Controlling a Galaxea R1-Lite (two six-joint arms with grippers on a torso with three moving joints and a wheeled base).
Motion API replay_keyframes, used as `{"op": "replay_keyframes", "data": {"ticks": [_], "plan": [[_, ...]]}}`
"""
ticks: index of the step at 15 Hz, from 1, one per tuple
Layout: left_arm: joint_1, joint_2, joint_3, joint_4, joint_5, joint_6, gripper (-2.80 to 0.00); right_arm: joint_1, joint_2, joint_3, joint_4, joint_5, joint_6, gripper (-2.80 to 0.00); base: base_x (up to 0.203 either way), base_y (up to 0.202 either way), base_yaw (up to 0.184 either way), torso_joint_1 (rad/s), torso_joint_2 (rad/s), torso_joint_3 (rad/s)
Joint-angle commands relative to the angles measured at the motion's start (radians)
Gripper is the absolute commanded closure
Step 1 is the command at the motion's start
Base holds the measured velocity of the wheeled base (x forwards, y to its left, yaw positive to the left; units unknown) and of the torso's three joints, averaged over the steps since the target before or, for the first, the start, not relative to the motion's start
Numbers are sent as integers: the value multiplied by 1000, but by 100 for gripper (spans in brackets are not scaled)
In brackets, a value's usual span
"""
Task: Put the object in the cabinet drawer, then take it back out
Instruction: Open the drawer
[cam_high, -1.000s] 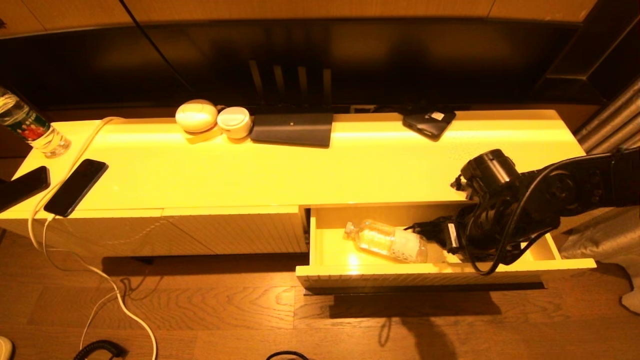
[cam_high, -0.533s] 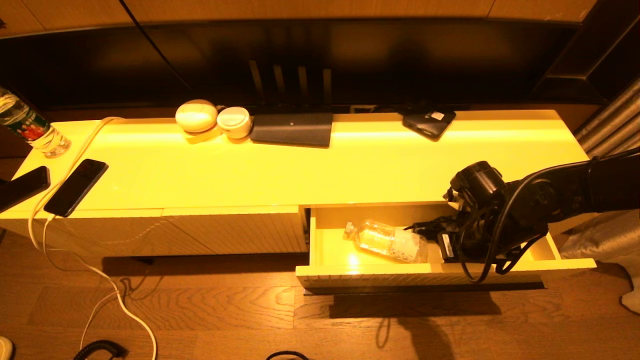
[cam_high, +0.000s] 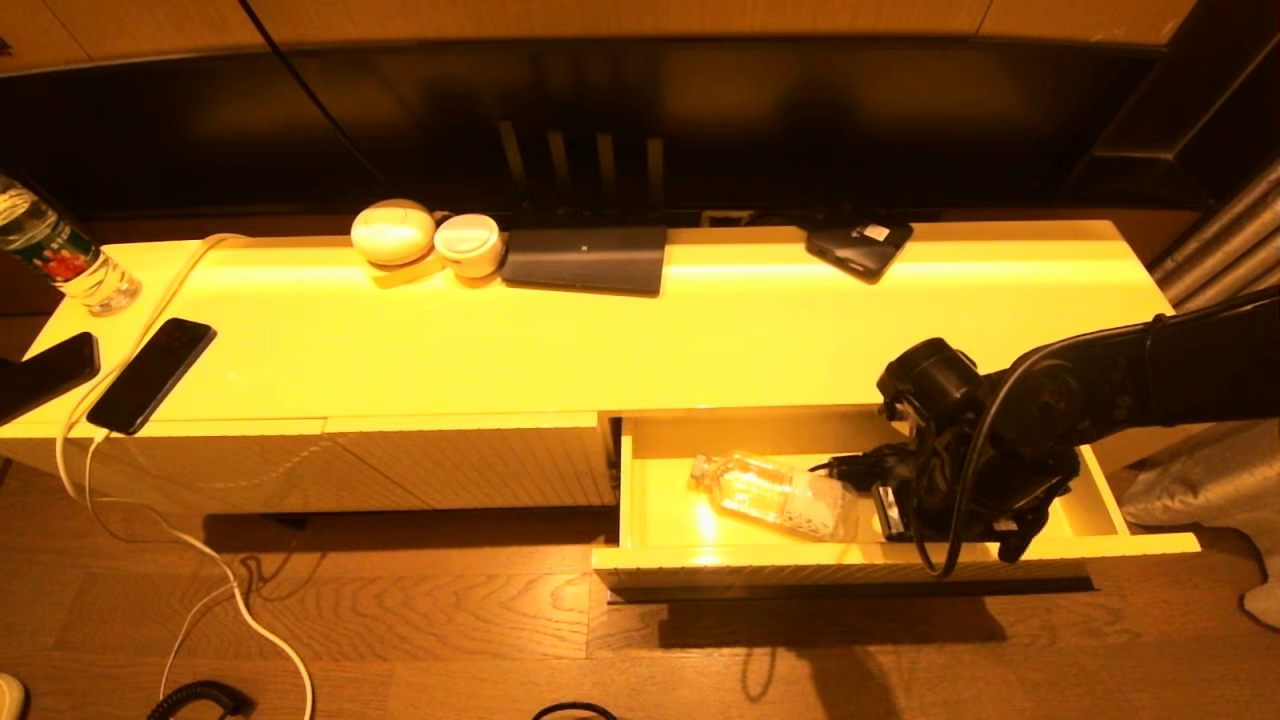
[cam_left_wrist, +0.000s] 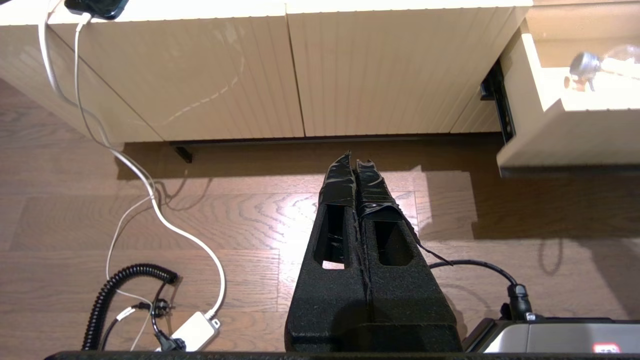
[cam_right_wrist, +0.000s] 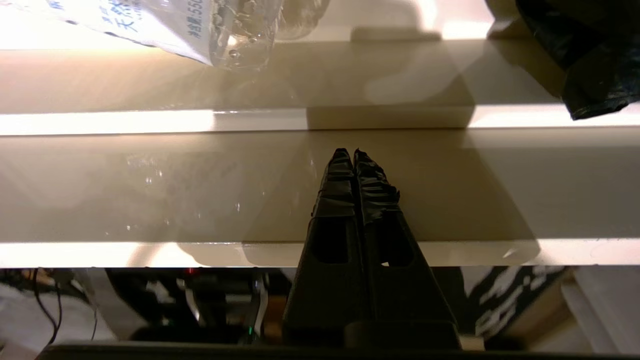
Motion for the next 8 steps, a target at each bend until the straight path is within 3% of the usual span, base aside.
{"op": "replay_keyframes", "data": {"ticks": [1, 4, 8], "plan": [[0, 0, 2, -1, 0, 0, 0, 15, 9, 3, 33, 4, 18, 0, 0, 0, 0, 0, 0, 0], [0, 0, 2, -1, 0, 0, 0, 35, -4, 43, 43, 3, 23, 0, 0, 0, 0, 0, 0, 0], [0, 0, 2, -1, 0, 0, 0, 87, -24, 113, 43, 2, 99, 0, 0, 0, 0, 0, 0, 0]]}}
